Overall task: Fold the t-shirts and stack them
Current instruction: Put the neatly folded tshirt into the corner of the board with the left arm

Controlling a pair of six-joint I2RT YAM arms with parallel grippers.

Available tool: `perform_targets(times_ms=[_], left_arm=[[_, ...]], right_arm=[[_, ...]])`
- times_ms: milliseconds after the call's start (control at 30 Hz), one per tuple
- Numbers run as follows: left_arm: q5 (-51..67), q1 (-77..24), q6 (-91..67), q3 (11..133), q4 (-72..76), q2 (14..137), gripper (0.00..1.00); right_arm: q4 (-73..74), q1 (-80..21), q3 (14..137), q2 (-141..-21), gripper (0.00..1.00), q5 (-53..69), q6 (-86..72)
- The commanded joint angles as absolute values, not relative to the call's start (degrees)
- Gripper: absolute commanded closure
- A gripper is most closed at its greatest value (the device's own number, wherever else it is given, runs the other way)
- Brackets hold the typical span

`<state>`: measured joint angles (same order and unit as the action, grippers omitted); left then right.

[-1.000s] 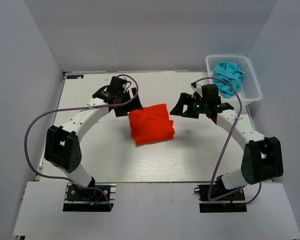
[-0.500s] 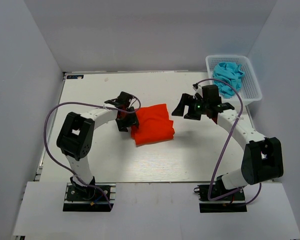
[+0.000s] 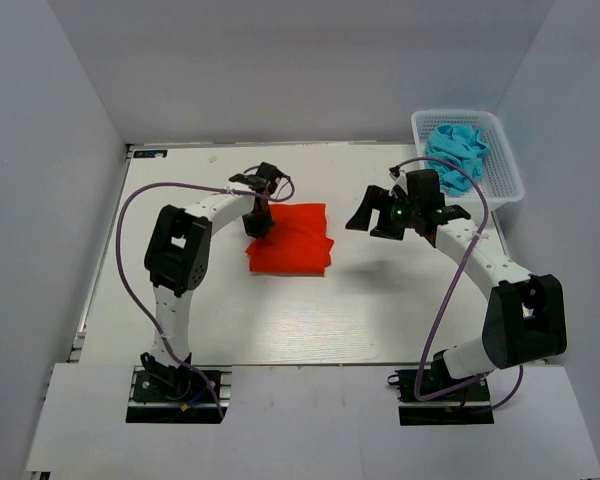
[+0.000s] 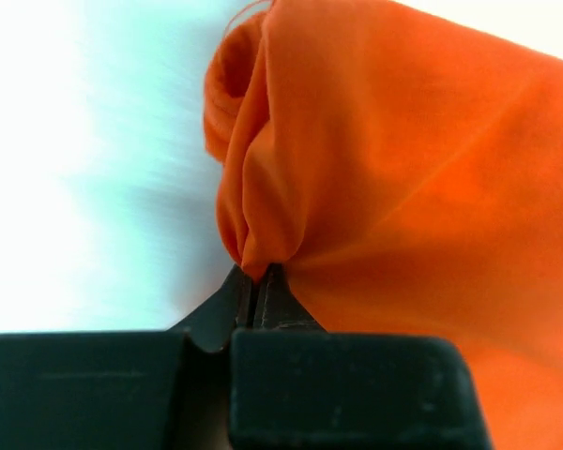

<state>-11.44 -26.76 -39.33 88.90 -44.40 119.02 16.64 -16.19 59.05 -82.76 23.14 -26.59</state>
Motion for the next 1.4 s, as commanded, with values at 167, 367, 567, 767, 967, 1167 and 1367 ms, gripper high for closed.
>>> perform_targets(times_ms=[167, 367, 567, 767, 967, 1167, 1367], left_arm=[[-31.73, -20.14, -23.75, 103.44, -54.67, 120.50, 1.00], [-35.32, -11.88, -12.24, 108.02, -50.90, 121.03, 1.00], [-33.40, -3.80, -3.53, 118.81, -46.15, 127.08, 1.00], [-30.51, 1.22, 5.09, 132.54, -42.81, 135.97, 1.00], [-29.80, 4.82, 8.27, 135.33, -35.87, 138.68, 1.00], [-27.95, 6.94, 10.11, 137.11, -30.77, 141.41, 1.00], [-25.22, 8.17, 9.06, 139.22, -31.29, 143.70, 1.00]], right_arm=[[15.38, -15.29, 59.33, -81.82, 0.09, 20.83, -26.98], [17.04, -14.59, 61.60, -83.84, 0.09, 20.65, -26.72], [16.70, -14.15, 62.84, -86.65, 0.09, 23.98, -28.74], [19.60, -13.53, 68.02, -89.21, 0.09, 22.85, -27.33], [20.21, -13.01, 71.28, -92.19, 0.09, 25.05, -27.24], [20.39, -12.92, 72.51, -95.01, 0.09, 27.51, -27.95], [19.78, -12.83, 72.42, -95.54, 0.09, 28.30, -28.39]])
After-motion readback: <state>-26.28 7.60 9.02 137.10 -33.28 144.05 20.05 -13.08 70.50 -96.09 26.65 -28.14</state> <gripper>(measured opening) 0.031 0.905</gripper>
